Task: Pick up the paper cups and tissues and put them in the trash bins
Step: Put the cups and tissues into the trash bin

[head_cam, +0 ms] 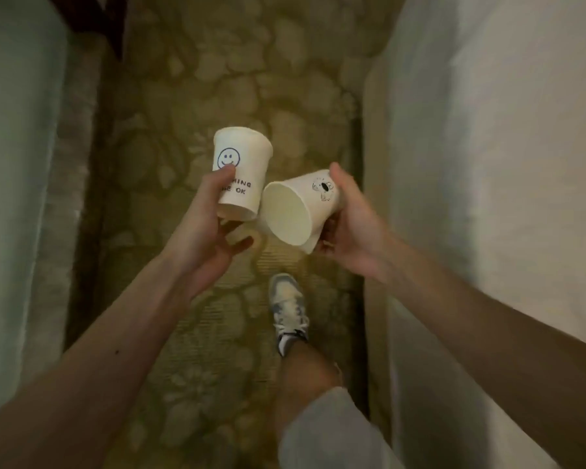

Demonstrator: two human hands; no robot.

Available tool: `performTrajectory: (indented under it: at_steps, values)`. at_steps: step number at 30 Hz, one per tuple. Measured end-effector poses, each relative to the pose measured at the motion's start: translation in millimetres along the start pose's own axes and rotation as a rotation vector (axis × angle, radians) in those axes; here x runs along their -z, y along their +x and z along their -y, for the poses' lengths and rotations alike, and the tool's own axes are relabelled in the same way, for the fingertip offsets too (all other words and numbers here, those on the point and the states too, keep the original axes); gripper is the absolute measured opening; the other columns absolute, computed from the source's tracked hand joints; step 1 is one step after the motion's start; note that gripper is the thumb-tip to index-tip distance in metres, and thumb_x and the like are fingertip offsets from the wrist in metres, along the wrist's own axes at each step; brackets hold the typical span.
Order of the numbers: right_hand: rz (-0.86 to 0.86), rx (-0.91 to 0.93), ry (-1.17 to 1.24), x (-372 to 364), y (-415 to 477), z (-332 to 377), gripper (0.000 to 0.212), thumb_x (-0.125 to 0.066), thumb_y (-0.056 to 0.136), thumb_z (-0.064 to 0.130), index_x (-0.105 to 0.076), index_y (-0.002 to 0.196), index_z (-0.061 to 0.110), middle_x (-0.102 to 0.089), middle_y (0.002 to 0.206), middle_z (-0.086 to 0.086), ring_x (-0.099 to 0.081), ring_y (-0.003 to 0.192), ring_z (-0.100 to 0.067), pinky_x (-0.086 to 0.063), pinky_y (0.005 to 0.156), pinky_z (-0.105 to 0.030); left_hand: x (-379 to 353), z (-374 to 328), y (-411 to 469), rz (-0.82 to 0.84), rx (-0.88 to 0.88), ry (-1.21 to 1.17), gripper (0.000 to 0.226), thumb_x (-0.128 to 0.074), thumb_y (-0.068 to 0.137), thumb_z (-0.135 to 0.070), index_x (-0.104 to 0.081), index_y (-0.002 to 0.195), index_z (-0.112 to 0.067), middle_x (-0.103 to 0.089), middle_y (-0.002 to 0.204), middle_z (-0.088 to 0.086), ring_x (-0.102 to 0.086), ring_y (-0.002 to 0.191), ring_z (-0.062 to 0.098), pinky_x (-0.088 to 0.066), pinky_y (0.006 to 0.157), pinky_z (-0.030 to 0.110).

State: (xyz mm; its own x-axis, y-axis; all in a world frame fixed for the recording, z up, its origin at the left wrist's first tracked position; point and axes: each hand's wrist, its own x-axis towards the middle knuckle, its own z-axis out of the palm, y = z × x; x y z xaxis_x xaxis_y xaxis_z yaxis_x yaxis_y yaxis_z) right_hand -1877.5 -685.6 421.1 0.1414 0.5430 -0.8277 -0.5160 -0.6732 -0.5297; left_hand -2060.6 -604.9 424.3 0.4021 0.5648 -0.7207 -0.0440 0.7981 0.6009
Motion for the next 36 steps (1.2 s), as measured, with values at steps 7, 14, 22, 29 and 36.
performTrajectory:
  at_steps: [7, 14, 22, 29, 36]
  values:
    - [0.13, 0.212, 0.053, 12, -204, 221, 0.053, -0.054, 0.067, 0.077, -0.073, 0.09, 0.033, -0.069, 0.089, -0.001, -0.065, 0.086, -0.018, -0.052, 0.074, -0.031, -179, -211, -121, 0.322, 0.098, -0.009, 0.069, -0.055, 0.076, -0.061, -0.057, 0.134, -0.023, -0.057, 0.136, 0.018, -0.053, 0.126, 0.04, -0.045, 0.093, 0.066]
    - [0.19, 0.387, 0.131, 28, -291, 398, 0.063, -0.052, 0.072, 0.073, -0.07, 0.11, 0.026, -0.066, 0.105, -0.009, -0.06, 0.098, -0.025, -0.044, 0.091, -0.04, -300, -367, -166, 0.438, 0.041, 0.002, 0.069, -0.066, 0.069, -0.057, -0.063, 0.127, -0.021, -0.064, 0.128, 0.016, -0.066, 0.111, 0.034, -0.055, 0.079, 0.05]
    - [0.212, 0.558, 0.185, -17, -298, 540, 0.064, -0.05, 0.078, 0.071, -0.064, 0.117, 0.021, -0.065, 0.109, -0.011, -0.058, 0.104, -0.029, -0.041, 0.102, -0.049, -336, -513, -160, 0.532, -0.213, 0.011, 0.072, -0.076, 0.063, -0.049, -0.06, 0.128, -0.022, -0.065, 0.125, 0.017, -0.065, 0.113, 0.034, -0.056, 0.079, 0.05]
    - [0.115, 0.726, 0.257, -76, -268, 636, 0.072, -0.054, 0.074, 0.067, -0.06, 0.125, 0.017, -0.071, 0.108, -0.013, -0.069, 0.091, -0.024, -0.058, 0.071, -0.035, -335, -649, -100, 0.651, -0.247, 0.06, 0.062, -0.074, 0.068, -0.049, -0.065, 0.124, -0.022, -0.065, 0.124, 0.017, -0.063, 0.115, 0.035, -0.055, 0.081, 0.052]
    - [-0.172, 0.819, 0.282, -97, -248, 705, 0.079, -0.058, 0.061, 0.071, -0.062, 0.121, 0.019, -0.068, 0.114, -0.019, -0.07, 0.097, -0.025, -0.055, 0.079, -0.035, -383, -755, -29, 0.856, -0.201, 0.279, 0.078, -0.076, 0.066, -0.054, -0.055, 0.135, -0.024, -0.065, 0.126, 0.014, -0.063, 0.116, 0.033, -0.053, 0.083, 0.056]
